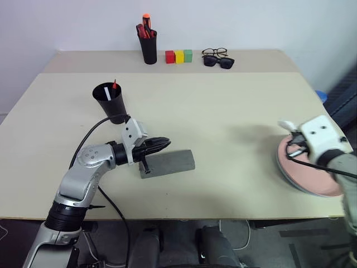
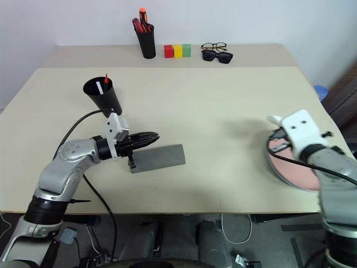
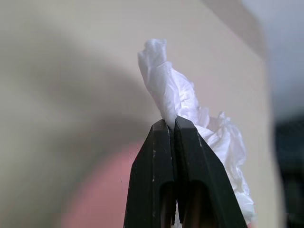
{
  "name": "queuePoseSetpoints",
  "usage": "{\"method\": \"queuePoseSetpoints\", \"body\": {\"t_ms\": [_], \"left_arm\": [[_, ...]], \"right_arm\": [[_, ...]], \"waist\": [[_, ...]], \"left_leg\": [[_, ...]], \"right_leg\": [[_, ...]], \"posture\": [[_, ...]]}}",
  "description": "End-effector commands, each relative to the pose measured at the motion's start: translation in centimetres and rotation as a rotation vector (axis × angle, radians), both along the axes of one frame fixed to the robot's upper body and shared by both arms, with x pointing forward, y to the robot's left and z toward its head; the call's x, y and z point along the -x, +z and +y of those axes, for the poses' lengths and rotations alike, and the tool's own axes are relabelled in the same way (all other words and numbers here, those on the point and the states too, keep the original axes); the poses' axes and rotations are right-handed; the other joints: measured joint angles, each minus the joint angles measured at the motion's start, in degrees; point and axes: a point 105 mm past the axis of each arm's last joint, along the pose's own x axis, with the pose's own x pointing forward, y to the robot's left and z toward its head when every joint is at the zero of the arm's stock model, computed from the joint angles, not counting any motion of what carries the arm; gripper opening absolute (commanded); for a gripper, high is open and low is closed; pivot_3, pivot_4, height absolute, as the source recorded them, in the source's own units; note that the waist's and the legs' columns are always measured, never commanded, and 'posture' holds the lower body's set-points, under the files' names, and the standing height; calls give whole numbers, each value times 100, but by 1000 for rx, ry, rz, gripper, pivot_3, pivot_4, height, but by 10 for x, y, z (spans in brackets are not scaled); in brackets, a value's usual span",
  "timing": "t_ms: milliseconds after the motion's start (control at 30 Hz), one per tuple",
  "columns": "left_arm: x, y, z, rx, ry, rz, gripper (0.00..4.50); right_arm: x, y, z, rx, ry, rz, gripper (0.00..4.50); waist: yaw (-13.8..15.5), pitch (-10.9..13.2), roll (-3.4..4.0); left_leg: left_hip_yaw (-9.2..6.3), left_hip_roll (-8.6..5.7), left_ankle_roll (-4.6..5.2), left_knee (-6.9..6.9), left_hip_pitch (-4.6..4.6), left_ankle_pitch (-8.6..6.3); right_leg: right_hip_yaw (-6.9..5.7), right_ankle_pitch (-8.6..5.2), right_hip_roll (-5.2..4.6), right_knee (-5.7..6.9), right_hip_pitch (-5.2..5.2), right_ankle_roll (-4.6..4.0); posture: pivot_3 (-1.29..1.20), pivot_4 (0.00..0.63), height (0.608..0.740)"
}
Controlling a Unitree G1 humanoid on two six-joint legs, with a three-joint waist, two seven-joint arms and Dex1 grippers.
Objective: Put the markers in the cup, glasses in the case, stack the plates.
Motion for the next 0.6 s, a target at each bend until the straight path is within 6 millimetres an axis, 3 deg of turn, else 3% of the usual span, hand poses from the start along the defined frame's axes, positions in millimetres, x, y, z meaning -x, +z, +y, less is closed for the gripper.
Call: {"method": "queuePoseSetpoints", "body": {"t_ms": [33,167,267,367,500,600], "left_arm": [[-3,9,-12,19,-52,-48,249],[-10,13,-10,29,-26,-65,249],[-13,12,4,33,42,-73,249],[-16,7,22,18,148,-81,249],[-14,13,76,48,401,-112,249],[2,14,121,44,577,-132,249]], "right_arm": [[12,3,-12,5,-25,33,560],[10,2,-11,70,22,51,2341],[2,14,13,107,171,-10,3818],[-8,22,26,82,277,-45,3818],[-30,33,51,-85,442,-94,3818],[-42,36,76,-257,568,-118,3818]], "waist": [[-7,0,0],[-33,-1,3],[-37,-1,4],[-41,-1,3],[-46,2,-2],[-44,3,-3]], "left_leg": [[1,0,0,-3,2,0],[5,0,0,-8,5,0],[8,0,0,-18,6,0],[8,2,0,-20,6,0],[8,7,0,-21,7,0],[5,18,0,-26,6,0]], "right_leg": [[1,0,0,0,1,0],[4,0,3,1,-3,0],[9,0,4,1,-8,0],[9,0,4,0,-8,0],[9,0,2,-2,-9,0],[7,0,2,-3,-10,-1]], "posture": [[0,150,740],[0,150,740],[0,150,740],[0,150,740],[0,150,740],[0,150,740]]}}
